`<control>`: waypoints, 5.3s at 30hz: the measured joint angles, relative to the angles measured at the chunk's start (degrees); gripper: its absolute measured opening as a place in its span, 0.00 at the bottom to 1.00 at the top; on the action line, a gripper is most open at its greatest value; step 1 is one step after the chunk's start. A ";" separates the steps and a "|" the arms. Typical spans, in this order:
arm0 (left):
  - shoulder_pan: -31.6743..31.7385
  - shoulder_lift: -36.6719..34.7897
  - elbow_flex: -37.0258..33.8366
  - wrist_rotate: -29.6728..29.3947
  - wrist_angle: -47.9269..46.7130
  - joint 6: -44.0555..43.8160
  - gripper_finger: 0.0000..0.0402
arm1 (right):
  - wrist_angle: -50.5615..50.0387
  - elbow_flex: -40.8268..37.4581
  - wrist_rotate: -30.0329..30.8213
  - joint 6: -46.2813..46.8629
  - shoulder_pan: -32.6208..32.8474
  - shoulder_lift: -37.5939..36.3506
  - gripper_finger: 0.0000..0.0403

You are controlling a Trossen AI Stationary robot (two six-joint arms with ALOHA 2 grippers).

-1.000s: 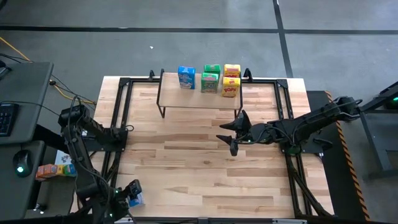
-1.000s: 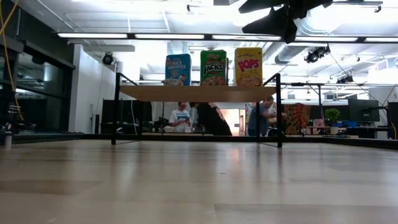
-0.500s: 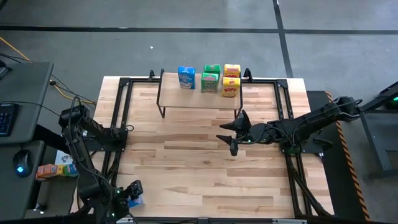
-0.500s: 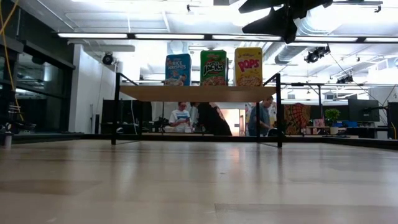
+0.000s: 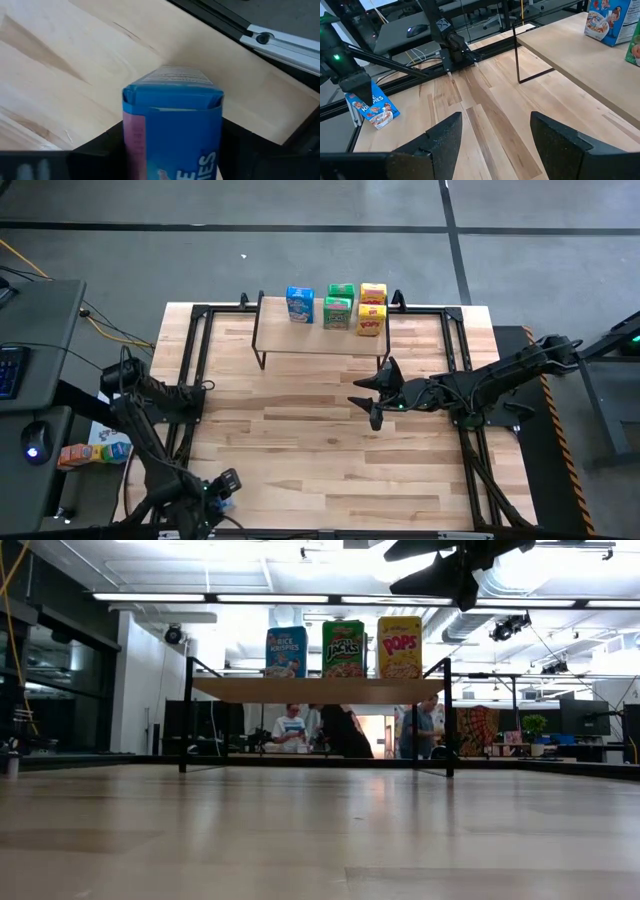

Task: Stack cereal on shelf
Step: Put the blue cereal box on the shelf aligned with the other blue cereal box

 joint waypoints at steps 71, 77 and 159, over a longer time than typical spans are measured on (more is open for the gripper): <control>86.07 5.51 37.83 0.60 -16.24 40.45 0.33 | -6.31 0.01 -0.57 2.98 -0.02 0.00 0.56; 86.11 5.51 37.83 0.58 -14.56 41.19 0.40 | -6.31 0.00 -0.57 2.96 -0.02 0.00 0.56; 86.18 6.15 45.68 1.36 -18.87 39.30 0.49 | -6.26 0.01 1.29 1.47 -0.02 -0.02 0.56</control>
